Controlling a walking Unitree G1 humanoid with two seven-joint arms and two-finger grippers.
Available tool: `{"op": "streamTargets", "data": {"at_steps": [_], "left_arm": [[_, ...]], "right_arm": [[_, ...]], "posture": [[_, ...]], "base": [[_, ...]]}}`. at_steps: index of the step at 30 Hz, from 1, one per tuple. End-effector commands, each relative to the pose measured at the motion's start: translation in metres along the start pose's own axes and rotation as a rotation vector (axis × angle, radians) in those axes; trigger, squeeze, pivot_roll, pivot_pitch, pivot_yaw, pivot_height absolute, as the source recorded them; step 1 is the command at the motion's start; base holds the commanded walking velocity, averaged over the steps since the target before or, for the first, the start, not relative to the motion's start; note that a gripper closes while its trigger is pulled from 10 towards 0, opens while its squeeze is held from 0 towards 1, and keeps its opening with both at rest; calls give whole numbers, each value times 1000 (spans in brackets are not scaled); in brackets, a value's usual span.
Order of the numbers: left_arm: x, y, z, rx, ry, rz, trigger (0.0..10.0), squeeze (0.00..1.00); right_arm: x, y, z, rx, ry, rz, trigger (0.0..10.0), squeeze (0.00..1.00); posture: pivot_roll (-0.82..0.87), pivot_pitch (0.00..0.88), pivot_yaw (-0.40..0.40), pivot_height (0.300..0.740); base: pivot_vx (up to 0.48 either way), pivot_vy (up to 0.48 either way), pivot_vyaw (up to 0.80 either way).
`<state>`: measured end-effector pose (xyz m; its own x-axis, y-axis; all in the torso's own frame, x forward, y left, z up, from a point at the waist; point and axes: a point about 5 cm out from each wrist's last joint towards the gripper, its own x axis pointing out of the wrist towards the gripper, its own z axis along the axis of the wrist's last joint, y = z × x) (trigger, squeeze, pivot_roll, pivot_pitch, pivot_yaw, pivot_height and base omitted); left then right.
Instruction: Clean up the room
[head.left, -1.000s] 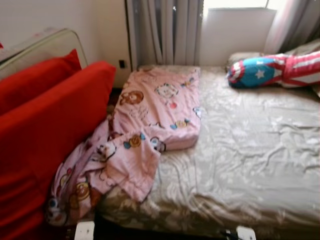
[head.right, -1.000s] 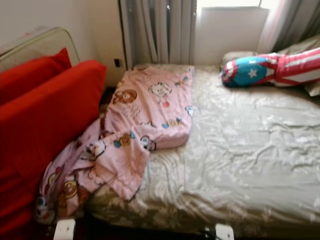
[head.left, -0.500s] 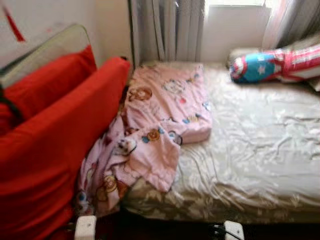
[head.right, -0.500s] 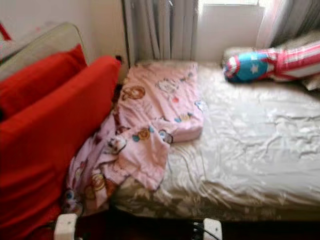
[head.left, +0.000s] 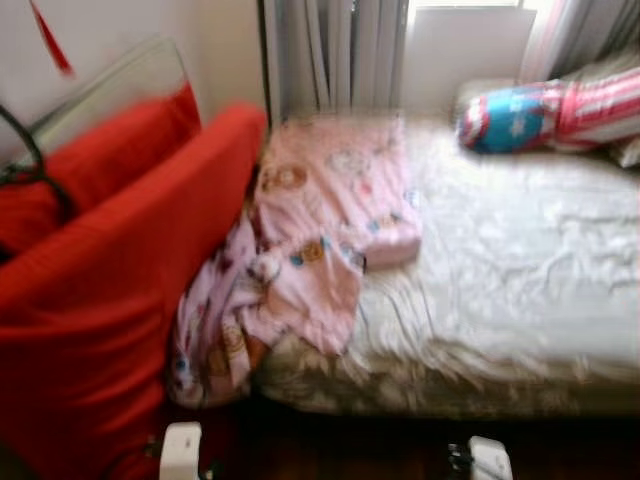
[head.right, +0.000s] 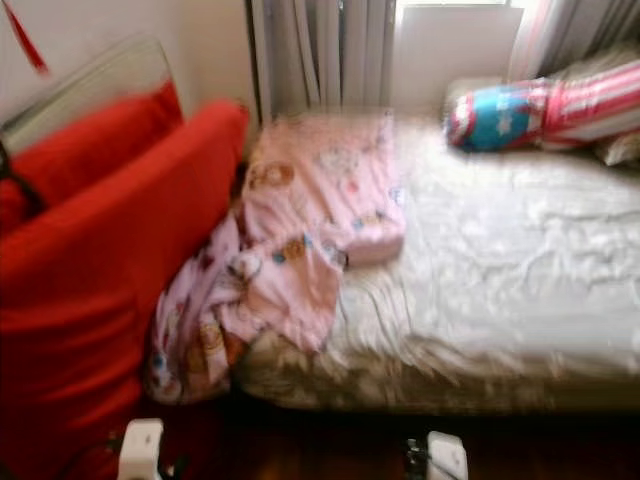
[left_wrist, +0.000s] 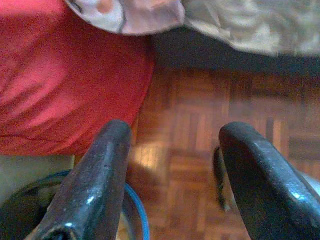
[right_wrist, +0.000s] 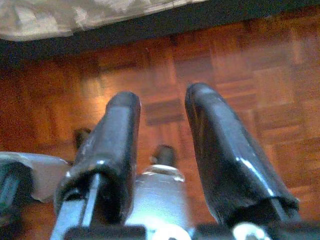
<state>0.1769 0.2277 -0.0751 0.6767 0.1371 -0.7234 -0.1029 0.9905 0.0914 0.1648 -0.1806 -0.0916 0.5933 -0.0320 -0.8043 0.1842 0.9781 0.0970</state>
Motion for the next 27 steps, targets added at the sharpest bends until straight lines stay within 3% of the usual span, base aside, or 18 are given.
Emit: {"op": "streamTargets", "data": {"at_steps": [1, 20, 27], "left_arm": [[3, -8, 10, -17, -39, -18, 10000, 0], [4, -9, 14, -22, -60, -31, 10000, 0], [3, -9, 13, -24, -59, -36, 10000, 0]], "right_arm": [[-2, -8, -6, 5, 21, -22, 10000, 0], [-2, -3, -8, 11, 22, -20, 10000, 0], [-2, -4, -7, 7, 14, -18, 10000, 0]], "posture": [[29, 0, 18, 740], [29, 0, 21, 740], [27, 5, 21, 740]], "base": [[0, 0, 0], [0, 0, 0], [70, 0, 800]]}}
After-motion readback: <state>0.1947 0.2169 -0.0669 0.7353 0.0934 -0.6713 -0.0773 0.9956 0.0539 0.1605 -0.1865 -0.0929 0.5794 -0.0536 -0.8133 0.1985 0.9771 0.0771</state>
